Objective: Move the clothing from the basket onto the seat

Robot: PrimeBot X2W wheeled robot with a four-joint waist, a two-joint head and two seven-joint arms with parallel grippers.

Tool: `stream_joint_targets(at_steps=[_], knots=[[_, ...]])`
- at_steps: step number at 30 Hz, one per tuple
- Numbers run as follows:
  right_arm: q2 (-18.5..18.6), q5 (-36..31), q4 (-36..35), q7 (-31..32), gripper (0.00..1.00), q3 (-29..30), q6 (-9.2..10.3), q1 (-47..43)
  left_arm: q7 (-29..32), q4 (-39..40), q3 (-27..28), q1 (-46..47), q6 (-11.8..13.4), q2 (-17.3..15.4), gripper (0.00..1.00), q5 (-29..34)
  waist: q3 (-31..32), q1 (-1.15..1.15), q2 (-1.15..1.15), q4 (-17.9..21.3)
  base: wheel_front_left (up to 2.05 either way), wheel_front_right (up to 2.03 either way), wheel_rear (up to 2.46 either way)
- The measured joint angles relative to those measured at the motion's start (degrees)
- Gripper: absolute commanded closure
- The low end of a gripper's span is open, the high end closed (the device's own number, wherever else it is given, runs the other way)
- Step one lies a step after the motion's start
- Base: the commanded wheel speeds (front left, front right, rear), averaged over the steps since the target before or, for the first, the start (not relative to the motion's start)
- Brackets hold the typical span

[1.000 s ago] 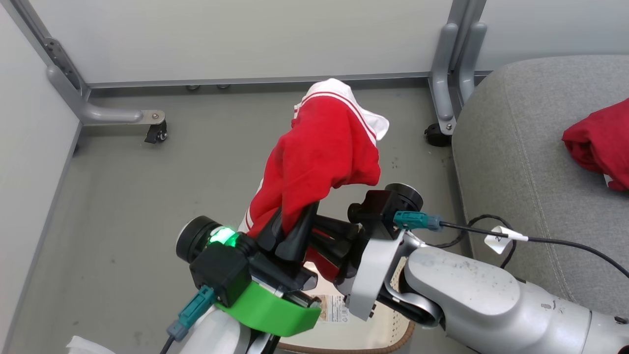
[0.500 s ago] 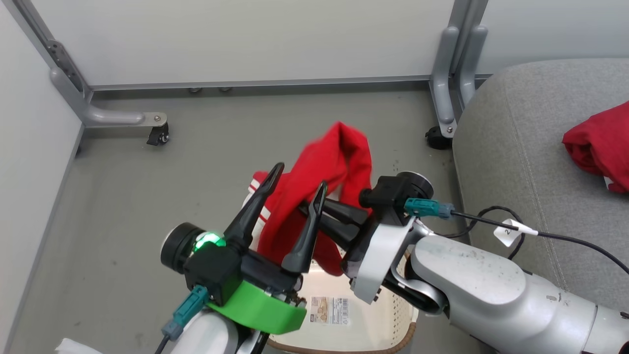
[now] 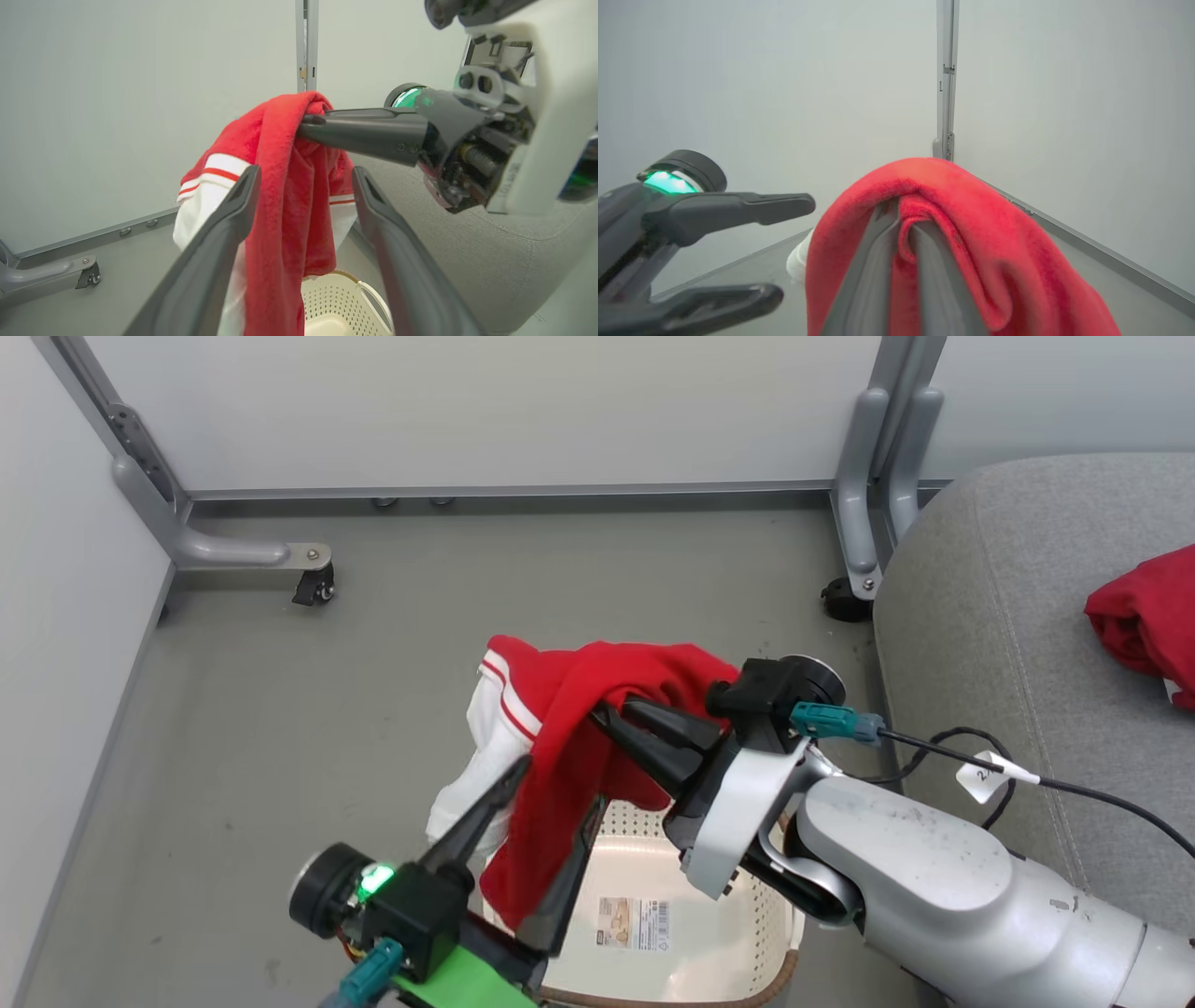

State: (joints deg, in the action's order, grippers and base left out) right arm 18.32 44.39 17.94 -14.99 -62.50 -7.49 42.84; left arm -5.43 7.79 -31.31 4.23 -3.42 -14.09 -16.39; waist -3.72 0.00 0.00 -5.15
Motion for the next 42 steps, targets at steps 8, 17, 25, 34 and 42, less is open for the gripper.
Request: stream_joint_targets(at_steps=[8,17,25,34,42], knots=[[0.43,-0.70,0.76,0.00,1.00,1.64,-0.01,-1.62,1.18,-0.21,-1.67,-3.09,0.00,-0.90,0.00,-0.69,-0.12,0.00,0.00,-0.64,0.00,0.00,0.00],[0.00,-2.40,1.22,-0.01,1.00,5.90,0.00,-4.08,0.82,-1.24,-1.93,-3.60,0.49,-1.24,0.00,-0.69,-0.40,0.00,0.00,0.63,0.00,0.00,0.00],[-0.80,-4.60,0.41,-0.05,1.00,9.92,0.00,-5.59,1.19,-1.08,-1.44,-2.65,0.90,-2.19,0.00,-0.53,-1.14,0.00,0.00,5.46,0.00,0.00,0.00],[-0.21,-7.71,-1.65,-0.05,1.00,16.14,0.00,-8.08,2.19,-0.78,-1.66,-0.84,0.89,-2.81,0.00,-0.22,-2.61,0.00,0.00,13.51,0.00,0.00,0.00],[-0.41,-8.99,-2.69,-0.05,1.00,21.87,0.00,-10.94,3.43,-0.24,-1.98,0.82,0.84,-3.24,0.00,0.00,-4.42,0.00,0.00,21.37,0.00,0.00,0.00]])
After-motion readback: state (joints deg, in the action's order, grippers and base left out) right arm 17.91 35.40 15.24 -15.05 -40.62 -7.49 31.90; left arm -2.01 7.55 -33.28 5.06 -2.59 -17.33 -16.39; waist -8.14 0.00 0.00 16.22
